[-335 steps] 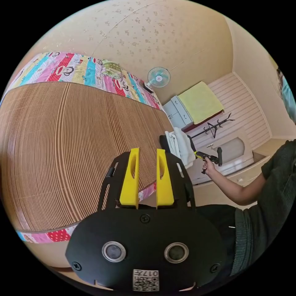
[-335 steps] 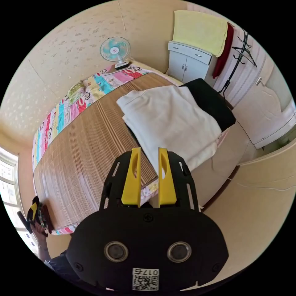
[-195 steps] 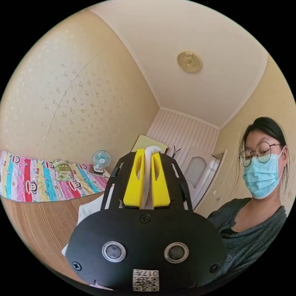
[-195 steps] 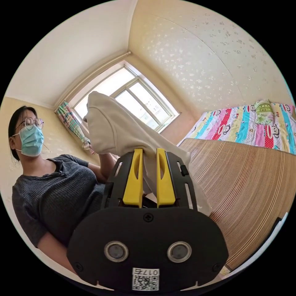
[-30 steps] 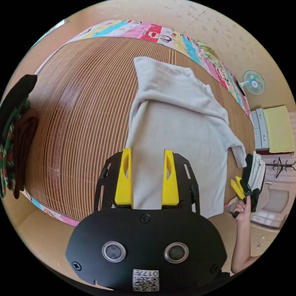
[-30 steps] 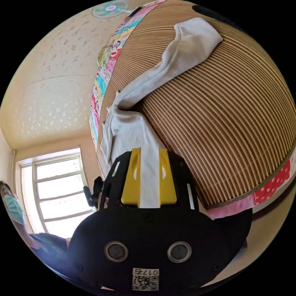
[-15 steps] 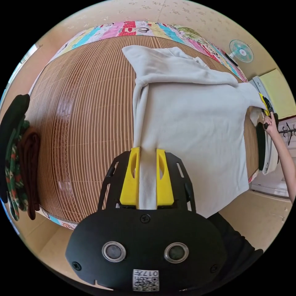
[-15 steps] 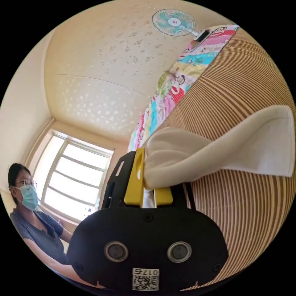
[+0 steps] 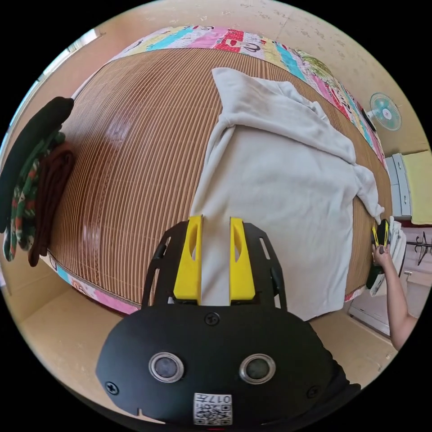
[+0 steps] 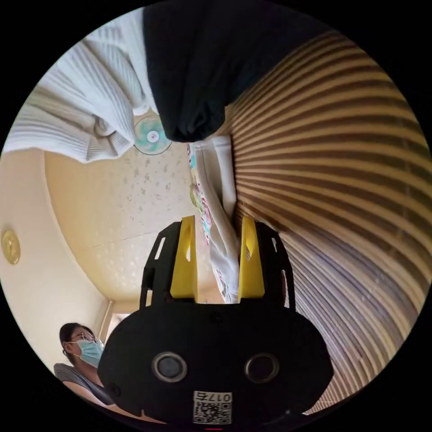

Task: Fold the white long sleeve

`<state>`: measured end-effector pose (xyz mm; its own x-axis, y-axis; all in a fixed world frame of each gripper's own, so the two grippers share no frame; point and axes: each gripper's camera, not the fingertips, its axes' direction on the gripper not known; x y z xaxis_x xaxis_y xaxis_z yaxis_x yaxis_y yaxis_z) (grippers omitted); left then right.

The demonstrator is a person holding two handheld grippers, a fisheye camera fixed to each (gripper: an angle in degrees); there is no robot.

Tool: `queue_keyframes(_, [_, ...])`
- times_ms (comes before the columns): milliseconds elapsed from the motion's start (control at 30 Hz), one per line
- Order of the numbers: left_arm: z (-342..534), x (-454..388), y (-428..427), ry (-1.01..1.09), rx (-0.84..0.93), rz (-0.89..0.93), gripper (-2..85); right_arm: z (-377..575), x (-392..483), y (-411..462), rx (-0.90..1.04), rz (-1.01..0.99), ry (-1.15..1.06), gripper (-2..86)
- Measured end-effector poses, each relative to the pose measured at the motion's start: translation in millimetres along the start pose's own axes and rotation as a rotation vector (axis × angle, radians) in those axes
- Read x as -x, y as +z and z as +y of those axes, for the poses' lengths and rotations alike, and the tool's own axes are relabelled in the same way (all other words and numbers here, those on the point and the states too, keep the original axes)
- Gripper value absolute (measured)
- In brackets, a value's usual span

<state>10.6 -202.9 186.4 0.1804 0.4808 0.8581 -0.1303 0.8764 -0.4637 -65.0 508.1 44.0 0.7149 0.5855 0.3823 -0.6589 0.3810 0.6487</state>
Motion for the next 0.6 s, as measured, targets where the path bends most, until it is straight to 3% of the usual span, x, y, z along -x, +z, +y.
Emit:
queue_keyframes(133, [22.1,0.1,-4.8,-0.090,-0.016,0.025,9.4,-30.0,52.4,65.4,0.164,0.149,-0.087,8.9])
queue_keyframes(233, [38.2,-4.4,-11.5,-0.132,-0.041,0.068,9.0,-9.5,118.7,111.5,0.193,0.020,-0.248,5.0])
queue_keyframes(333, [53.2,-11.3,-20.1,-0.146,-0.083,0.113,9.1,76.9,218.1,179.6,0.339,-0.021,-0.591,5.2])
queue_keyframes(400, [60.5,-14.9,-23.8,-0.149,-0.102,0.143,9.6,180.1,265.0,241.5,0.523,-0.065,-0.828,8.8])
queue_keyframes(467, [68.3,-15.6,-28.2,-0.156,-0.139,0.205,10.6,254.4,264.1,293.4,0.772,-0.083,-0.895,12.9])
queue_keyframes(500, [70.3,-14.7,-29.8,-0.160,-0.154,0.222,10.9,298.4,248.5,324.1,0.955,-0.028,-0.939,14.2])
queue_keyframes(600, [78.9,-4.6,-39.1,-0.195,-0.237,0.303,11.2,364.4,176.3,356.1,1.201,0.266,-0.955,13.9])
